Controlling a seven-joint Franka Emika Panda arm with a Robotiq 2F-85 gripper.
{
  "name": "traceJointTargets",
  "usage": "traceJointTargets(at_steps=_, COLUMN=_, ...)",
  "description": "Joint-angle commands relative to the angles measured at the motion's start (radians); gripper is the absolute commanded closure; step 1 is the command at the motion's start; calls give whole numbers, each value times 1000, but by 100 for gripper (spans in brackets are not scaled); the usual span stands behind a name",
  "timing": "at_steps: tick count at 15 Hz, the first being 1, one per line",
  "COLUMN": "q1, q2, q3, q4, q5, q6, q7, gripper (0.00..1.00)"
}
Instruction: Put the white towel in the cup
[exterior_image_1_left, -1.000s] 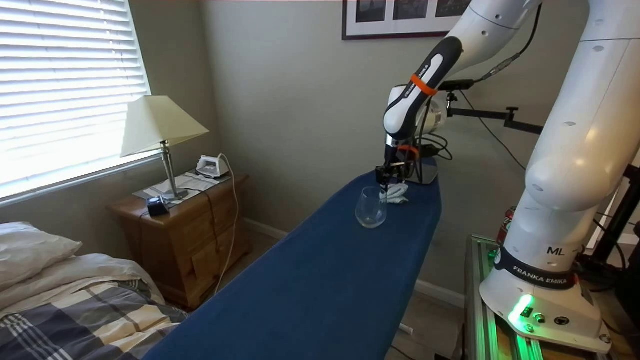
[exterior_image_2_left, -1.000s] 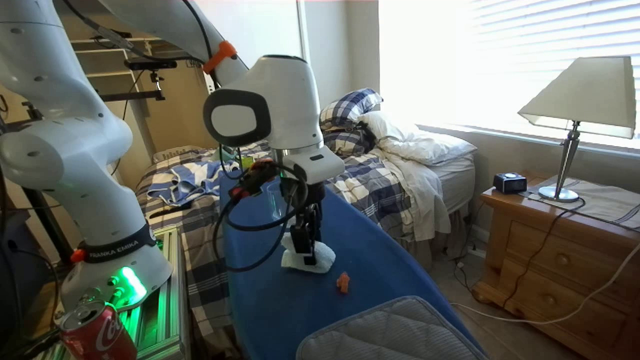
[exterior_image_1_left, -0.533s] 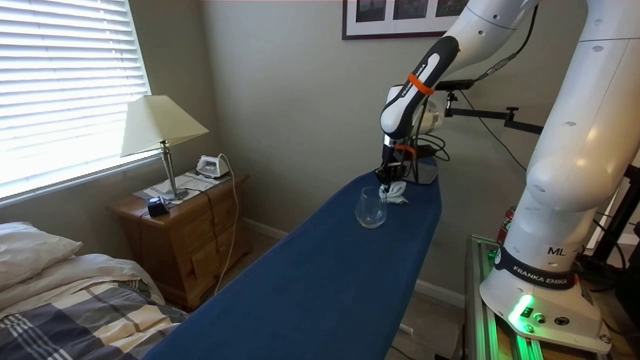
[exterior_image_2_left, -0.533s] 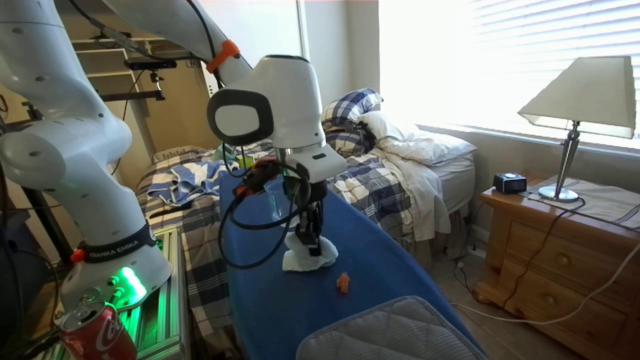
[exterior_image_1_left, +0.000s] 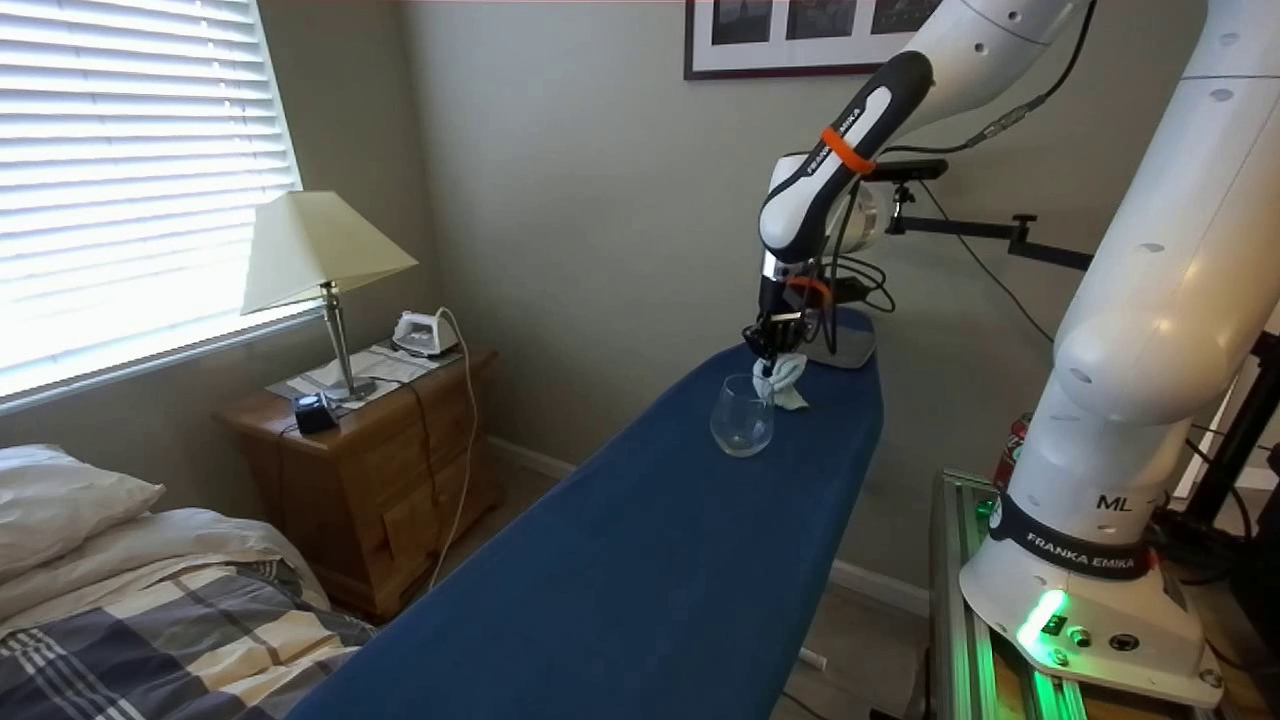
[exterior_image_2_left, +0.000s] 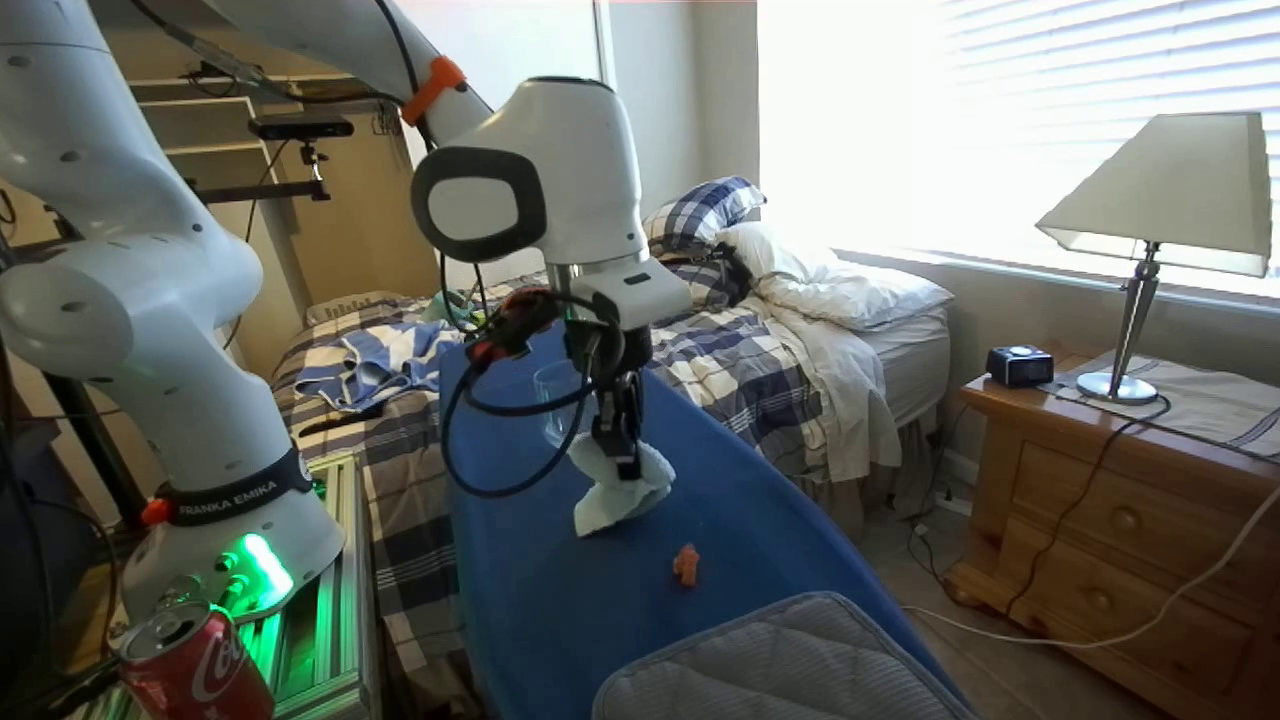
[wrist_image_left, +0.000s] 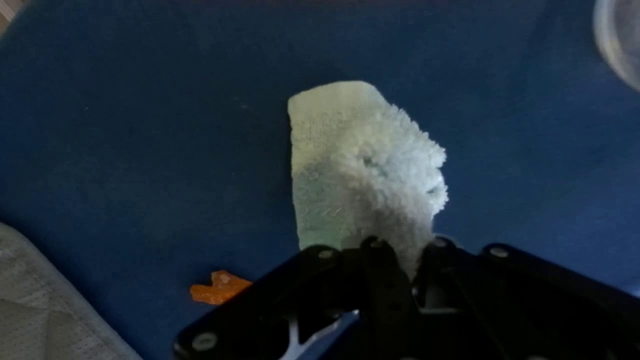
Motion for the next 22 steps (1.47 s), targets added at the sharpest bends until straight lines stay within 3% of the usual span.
traceJointTargets(at_steps=1, q1=12, q2=-127, q3=26, q4=-11, q5=-28, q6=-121, q7=28, gripper=98)
traceJointTargets(at_steps=14, q1=68, q2=-420, q3=149, q4=60, q5=-6, q6=-417, q7=13, gripper=98)
traceJointTargets(at_steps=22, q1=164, q2=-390, q3=160, q4=89, q5=55, q6=-495, q7=-2, gripper=98)
